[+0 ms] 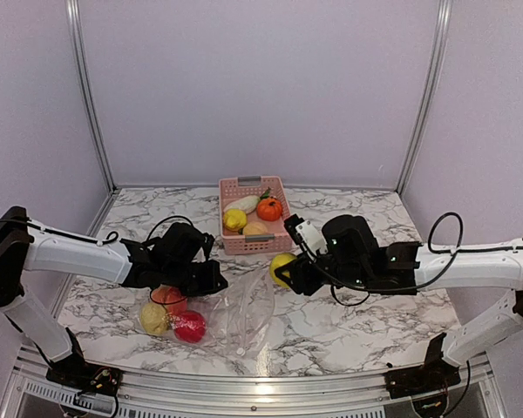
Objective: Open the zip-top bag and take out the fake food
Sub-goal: Pick up the fake fruit from the zipper food storage bag, then place the fake fruit in the bin.
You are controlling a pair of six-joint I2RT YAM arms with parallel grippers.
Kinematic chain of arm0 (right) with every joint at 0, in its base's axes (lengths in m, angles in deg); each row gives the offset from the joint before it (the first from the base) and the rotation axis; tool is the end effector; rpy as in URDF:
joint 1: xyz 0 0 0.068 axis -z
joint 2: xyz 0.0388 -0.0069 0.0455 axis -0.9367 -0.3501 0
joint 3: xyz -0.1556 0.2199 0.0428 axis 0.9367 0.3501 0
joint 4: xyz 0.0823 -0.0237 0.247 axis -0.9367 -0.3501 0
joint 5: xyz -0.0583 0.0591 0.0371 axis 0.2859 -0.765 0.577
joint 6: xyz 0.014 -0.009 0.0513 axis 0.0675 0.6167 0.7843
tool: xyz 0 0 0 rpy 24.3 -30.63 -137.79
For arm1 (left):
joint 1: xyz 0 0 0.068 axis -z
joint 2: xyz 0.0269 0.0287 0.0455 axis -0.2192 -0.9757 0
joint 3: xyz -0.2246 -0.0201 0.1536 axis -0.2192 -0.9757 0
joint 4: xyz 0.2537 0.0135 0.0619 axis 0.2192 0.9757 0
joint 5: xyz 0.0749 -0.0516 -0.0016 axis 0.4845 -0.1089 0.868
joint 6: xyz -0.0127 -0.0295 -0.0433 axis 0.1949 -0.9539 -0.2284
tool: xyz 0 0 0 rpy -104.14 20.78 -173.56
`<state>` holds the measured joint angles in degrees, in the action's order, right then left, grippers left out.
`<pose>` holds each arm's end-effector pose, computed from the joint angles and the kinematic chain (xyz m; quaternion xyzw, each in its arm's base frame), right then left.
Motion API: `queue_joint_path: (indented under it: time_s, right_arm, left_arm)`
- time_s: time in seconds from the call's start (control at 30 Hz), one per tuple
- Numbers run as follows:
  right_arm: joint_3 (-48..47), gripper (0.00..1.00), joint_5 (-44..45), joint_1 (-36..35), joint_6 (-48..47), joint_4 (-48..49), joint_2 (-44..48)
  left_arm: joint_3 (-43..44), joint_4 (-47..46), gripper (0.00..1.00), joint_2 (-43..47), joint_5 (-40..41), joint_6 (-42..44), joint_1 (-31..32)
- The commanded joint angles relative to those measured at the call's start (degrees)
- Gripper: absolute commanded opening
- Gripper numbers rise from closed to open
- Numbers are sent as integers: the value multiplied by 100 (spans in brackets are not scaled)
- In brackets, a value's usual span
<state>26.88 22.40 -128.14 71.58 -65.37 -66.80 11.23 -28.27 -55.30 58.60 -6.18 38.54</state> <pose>0.1547 0.2464 0.2421 -0.3021 0.8278 0.2444 0.4046 0.1981 -0.2506 0.1736 0.0401 0.9244 -0.3085 0.2205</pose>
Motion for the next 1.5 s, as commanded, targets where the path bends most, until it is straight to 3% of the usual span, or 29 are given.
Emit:
queue_joint_path:
  time_s: [0.0,0.63,0.97,1.13,1.37,1.47]
  right_arm:
    - [-808,31,-110,352,-42,-67,-206]
    - [-3759,31,27,1848,-173,-179,-3352]
    - [-4473,37,96,1987,-166,-512,-4136]
    - [-4489,47,179,1987,-135,-582,-4191]
    - [-4435,73,118,1988,-146,-616,-4108]
    - [-4377,78,102,1990,-143,-606,-4033]
  left_arm:
    - [218,60,5,293,13,166,-33]
    - [-240,702,5,1622,538,101,-117]
    - [-492,858,5,2095,715,-18,-150]
    - [-499,908,5,2138,748,-20,-160]
    - [-531,936,5,2145,765,-18,-195]
    - [-538,919,5,2145,762,-28,-201]
